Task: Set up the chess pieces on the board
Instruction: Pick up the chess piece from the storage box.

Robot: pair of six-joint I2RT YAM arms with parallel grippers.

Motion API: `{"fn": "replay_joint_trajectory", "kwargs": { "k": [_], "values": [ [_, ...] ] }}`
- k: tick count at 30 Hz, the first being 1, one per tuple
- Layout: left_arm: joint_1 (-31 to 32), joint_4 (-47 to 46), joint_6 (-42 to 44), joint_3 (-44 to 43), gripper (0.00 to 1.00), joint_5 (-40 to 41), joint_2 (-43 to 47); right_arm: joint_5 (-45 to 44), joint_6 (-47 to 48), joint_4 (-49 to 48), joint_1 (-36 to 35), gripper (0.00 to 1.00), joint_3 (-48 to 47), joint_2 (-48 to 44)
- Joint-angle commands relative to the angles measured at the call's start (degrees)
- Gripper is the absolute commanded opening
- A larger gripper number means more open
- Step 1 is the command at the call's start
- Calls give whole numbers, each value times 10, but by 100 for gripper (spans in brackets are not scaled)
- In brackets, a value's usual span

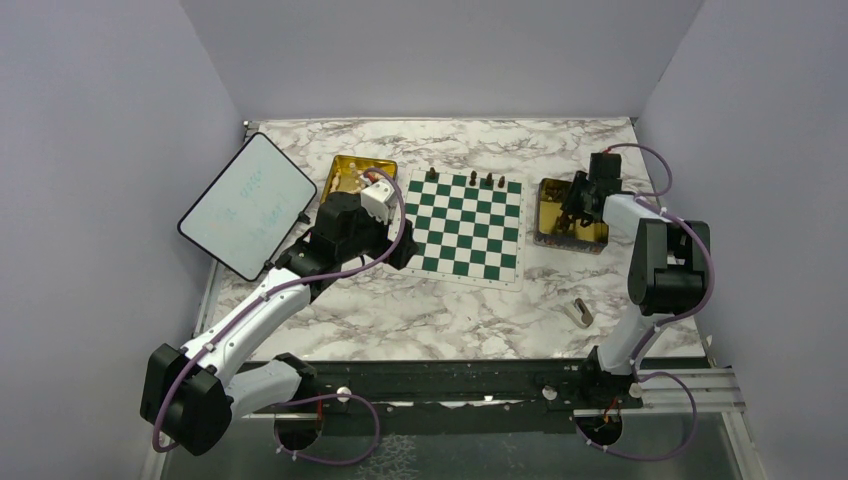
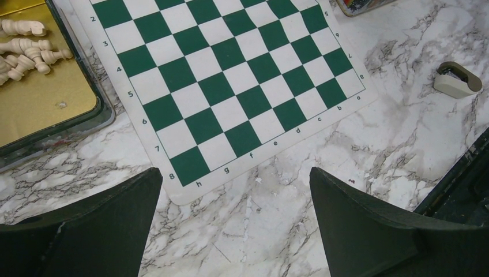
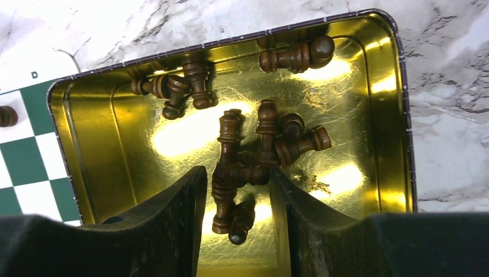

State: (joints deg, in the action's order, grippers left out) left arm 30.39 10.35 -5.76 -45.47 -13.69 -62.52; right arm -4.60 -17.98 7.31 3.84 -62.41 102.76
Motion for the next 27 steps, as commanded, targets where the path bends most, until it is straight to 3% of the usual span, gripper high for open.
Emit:
{"fn": "replay_joint_trajectory", "kwargs": {
  "k": [1, 8, 27],
  "values": [
    [1, -14, 7, 6, 98, 7, 2, 26, -4, -30, 3, 46, 9, 9],
    [1, -14, 6, 7, 98, 4, 3, 24, 3, -32, 3, 41, 8, 7],
    [1, -18, 10, 10, 98, -4, 6, 19, 4, -5, 13, 42, -31, 26]
  ]
}}
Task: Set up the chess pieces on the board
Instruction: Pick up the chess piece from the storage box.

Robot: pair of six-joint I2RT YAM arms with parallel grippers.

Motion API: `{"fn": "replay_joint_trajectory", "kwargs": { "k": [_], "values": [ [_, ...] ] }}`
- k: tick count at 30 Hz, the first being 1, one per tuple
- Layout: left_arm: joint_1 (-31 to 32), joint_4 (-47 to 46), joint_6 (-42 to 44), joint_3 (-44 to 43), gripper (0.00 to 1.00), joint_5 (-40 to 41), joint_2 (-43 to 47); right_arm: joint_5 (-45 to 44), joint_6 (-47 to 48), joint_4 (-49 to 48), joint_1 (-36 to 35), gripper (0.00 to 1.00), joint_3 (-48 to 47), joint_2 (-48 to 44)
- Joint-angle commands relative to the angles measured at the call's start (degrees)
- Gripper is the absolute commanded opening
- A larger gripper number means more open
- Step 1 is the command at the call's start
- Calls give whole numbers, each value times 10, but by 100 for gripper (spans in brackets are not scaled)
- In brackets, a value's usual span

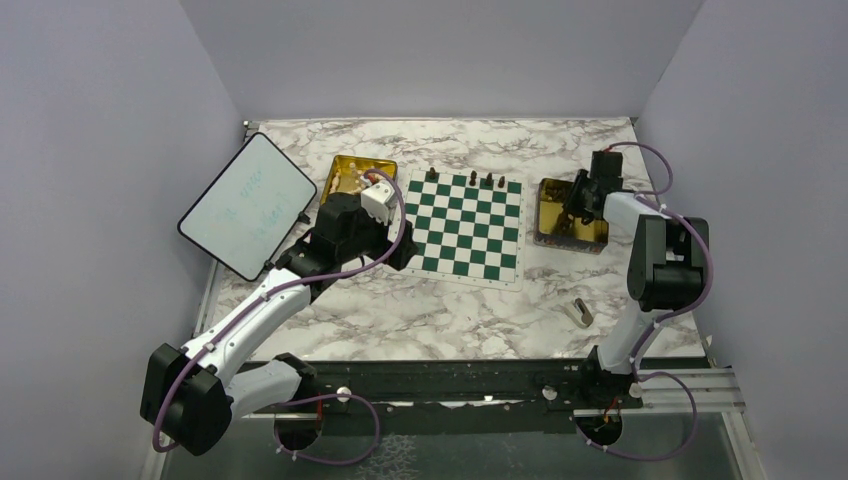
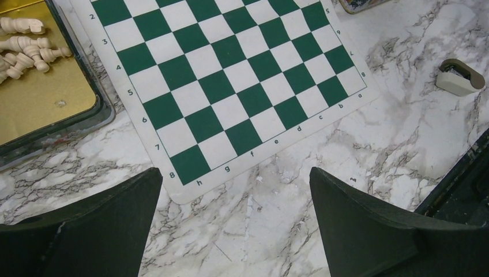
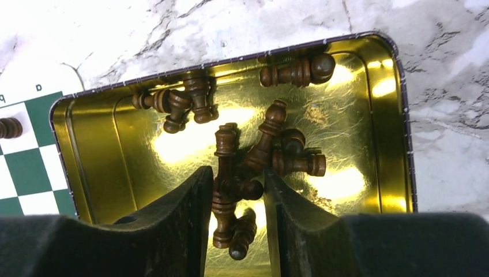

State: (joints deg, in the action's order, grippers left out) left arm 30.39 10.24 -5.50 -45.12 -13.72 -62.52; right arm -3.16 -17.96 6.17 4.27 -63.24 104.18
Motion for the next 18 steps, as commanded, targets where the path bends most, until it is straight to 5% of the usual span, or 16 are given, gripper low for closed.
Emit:
{"fn": "replay_joint_trajectory", "kwargs": {
  "k": [1, 18],
  "values": [
    [1, -17, 7, 6, 98, -3, 5, 6, 4, 6, 10, 41, -24, 11],
    [1, -17, 8, 5, 98, -6, 1, 29, 7, 6, 21, 29, -24, 15]
  ]
}}
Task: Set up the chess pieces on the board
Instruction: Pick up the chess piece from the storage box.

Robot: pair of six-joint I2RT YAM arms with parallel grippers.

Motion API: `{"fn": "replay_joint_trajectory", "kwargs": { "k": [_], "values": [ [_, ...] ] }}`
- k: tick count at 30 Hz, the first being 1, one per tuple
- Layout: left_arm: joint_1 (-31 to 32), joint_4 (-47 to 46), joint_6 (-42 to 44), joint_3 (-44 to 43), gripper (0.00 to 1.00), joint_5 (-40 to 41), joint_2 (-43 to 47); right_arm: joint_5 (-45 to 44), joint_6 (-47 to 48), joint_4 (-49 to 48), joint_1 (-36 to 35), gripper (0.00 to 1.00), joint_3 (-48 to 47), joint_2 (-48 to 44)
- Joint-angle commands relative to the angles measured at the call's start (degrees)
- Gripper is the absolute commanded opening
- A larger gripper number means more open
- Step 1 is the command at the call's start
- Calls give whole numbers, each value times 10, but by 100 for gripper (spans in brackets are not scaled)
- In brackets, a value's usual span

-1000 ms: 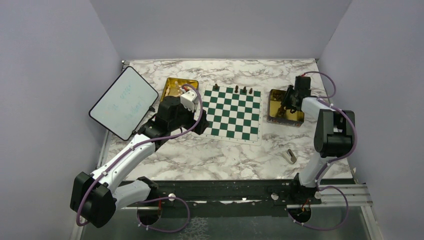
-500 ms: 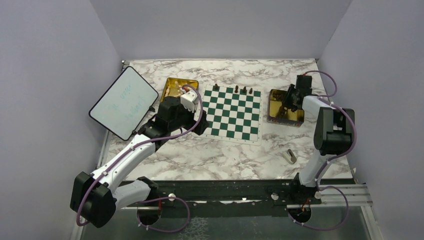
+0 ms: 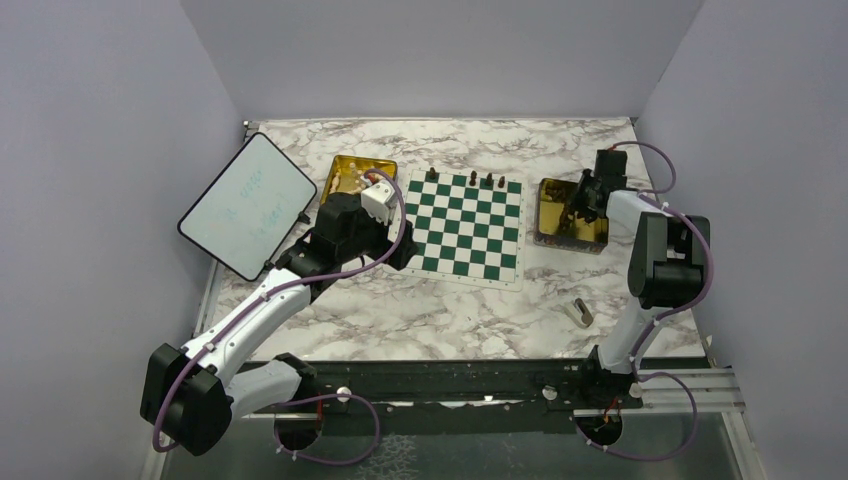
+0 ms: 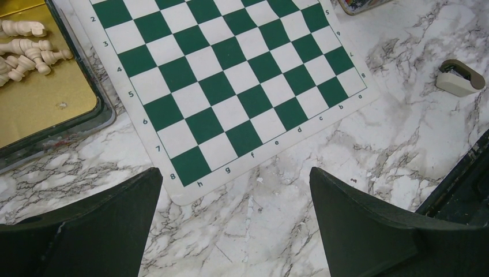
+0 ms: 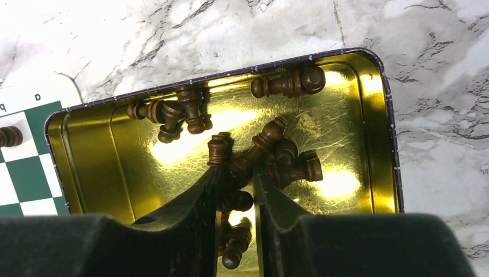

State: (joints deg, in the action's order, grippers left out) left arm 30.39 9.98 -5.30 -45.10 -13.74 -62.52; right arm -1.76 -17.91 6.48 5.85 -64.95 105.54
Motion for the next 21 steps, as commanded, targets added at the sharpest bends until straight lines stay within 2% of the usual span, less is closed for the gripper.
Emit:
{"fn": "replay_joint_trajectory", "kwargs": {
  "k": [1, 14, 21],
  "values": [
    [1, -15, 6, 5, 98, -5, 1, 14, 7, 4, 5, 28, -6, 0],
    [1, -15, 6, 5, 98, -9, 3, 31, 3, 0, 5, 11, 5, -33],
    [1, -15, 4, 6, 98, -10, 7, 24, 12, 0, 5, 10, 9, -58]
  ]
}}
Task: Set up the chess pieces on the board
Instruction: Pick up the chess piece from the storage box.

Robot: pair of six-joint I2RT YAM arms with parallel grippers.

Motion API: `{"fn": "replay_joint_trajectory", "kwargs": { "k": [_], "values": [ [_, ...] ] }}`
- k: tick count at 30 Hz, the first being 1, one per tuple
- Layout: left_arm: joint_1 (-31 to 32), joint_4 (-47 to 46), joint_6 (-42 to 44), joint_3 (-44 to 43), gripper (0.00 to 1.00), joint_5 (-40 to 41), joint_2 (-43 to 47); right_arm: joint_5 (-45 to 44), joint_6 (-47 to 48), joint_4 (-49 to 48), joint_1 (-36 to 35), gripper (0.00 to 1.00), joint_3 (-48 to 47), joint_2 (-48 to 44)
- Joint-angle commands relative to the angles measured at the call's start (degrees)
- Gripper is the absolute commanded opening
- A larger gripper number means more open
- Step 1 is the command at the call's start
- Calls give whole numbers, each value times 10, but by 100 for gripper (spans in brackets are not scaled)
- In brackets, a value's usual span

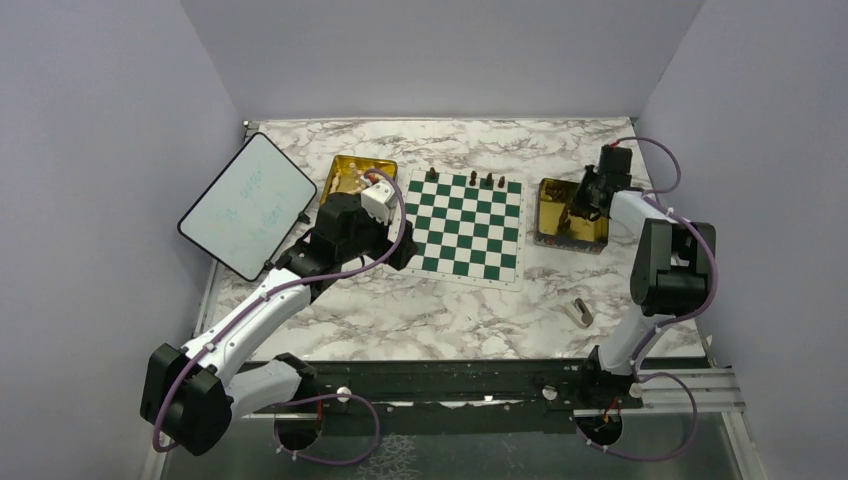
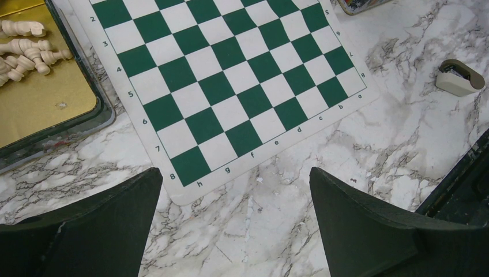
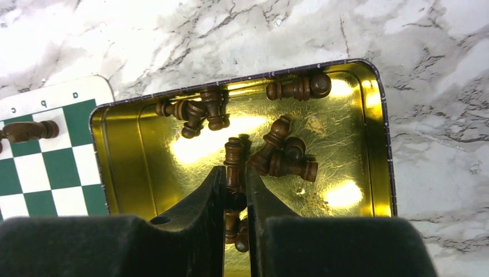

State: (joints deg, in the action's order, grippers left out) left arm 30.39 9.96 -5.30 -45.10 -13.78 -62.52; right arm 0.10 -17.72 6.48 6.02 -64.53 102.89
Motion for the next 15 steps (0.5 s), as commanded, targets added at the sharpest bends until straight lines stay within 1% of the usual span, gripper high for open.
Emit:
{"fn": "replay_joint_trajectory", "kwargs": {
  "k": [1, 8, 15],
  "values": [
    [1, -15, 5, 6, 98, -8, 7, 3, 12, -2, 4, 10, 5, -36],
    [1, -16, 1, 6, 99, -4, 4, 14, 33, -34, 3, 10, 26, -88],
    [1, -17, -2, 6, 99, -1, 4, 63, 35, -60, -1, 10, 38, -133]
  ]
}}
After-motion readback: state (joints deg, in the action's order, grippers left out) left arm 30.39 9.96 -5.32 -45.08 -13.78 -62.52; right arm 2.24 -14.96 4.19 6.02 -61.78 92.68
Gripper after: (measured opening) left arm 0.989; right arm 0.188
